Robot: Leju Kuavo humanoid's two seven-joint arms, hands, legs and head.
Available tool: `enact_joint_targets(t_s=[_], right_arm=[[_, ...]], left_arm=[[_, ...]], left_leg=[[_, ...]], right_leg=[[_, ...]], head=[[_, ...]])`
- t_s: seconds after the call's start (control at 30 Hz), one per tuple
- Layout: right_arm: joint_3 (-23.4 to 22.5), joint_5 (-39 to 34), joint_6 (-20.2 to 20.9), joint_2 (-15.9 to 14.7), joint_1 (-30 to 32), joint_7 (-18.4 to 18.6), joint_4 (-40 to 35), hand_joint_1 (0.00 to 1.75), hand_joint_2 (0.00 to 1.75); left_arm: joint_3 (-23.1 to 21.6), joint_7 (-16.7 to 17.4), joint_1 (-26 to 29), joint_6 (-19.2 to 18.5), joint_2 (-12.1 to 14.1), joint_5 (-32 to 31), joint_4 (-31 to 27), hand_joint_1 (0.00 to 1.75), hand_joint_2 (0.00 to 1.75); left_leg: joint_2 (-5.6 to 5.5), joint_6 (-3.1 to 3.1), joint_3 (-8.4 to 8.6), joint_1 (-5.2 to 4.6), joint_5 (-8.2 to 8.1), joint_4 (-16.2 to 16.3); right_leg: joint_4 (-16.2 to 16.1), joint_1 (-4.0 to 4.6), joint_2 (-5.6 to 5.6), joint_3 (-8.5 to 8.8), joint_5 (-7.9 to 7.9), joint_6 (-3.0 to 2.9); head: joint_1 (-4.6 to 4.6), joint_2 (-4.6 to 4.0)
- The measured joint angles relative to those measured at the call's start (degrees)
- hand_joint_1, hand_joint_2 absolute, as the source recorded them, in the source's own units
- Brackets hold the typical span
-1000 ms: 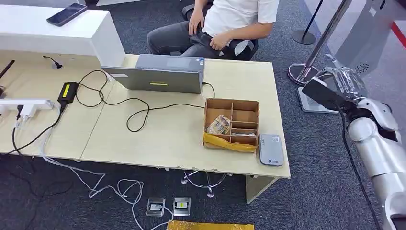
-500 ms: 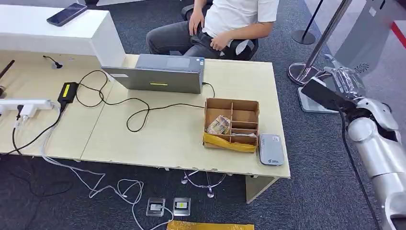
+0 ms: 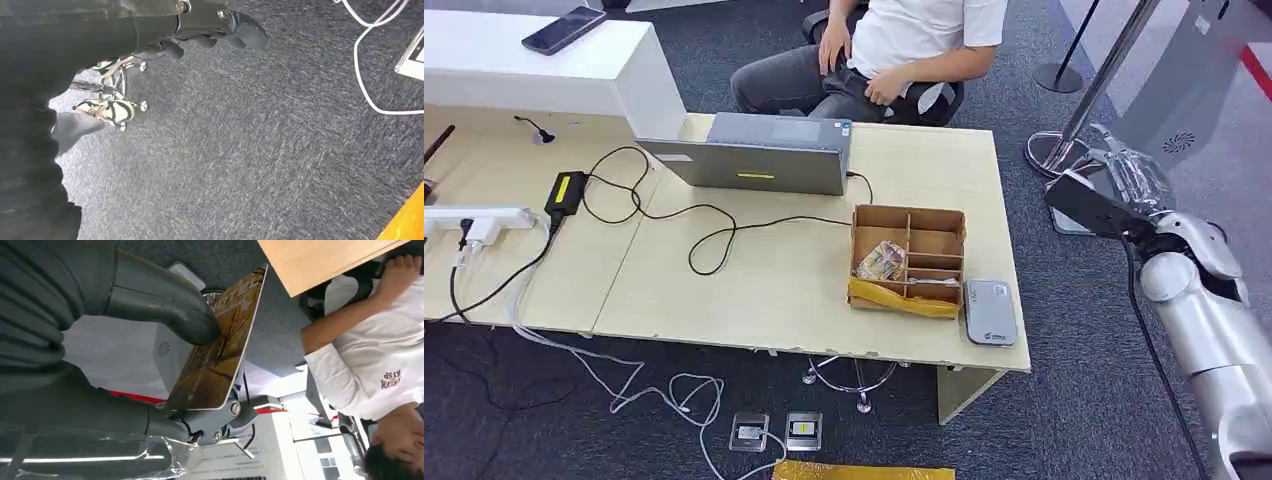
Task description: Pass the card to the sensor for recognition and then transmit it.
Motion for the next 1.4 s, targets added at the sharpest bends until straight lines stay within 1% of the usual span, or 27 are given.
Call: enact_joint_targets(t_s=[0.8, 1.07, 1.4], right_arm=[[-1.3, 0.1, 0.3, 0.0, 1.0, 0.2, 0.0, 1.75, 1.75], [-1.5, 0.0, 2.1, 0.0, 6.5, 2.4, -5.3, 1.75, 1.75], [-3.0, 0.5, 4.6, 0.0, 9.5, 3.3, -10.8, 1.75, 1.75]], left_arm=[[0.5, 0.0, -0.1, -0.3, 0.0, -0.4, 0.0, 0.0, 1.75], [0.6, 0.0, 0.0, 0.3, 0.0, -1.0, 0.0, 0.0, 1.75], [0.9, 0.0, 0.0, 0.5, 0.0, -1.3, 0.0, 0.0, 1.75]], left_leg=[[0.0, 0.0, 0.0, 0.0, 0.0, 0.0], [-0.01, 0.0, 0.0, 0.0, 0.0, 0.0], [-0.01, 0.0, 0.0, 0.0, 0.0, 0.0]], right_leg=[[0.0, 0.0, 0.0, 0.0, 0.0, 0.0], [0.0, 0.0, 0.0, 0.0, 0.0, 0.0], [0.0, 0.0, -0.01, 0.01, 0.0, 0.0]], head=[[0.0, 0.0], [-0.02, 0.0], [0.0, 0.0]])
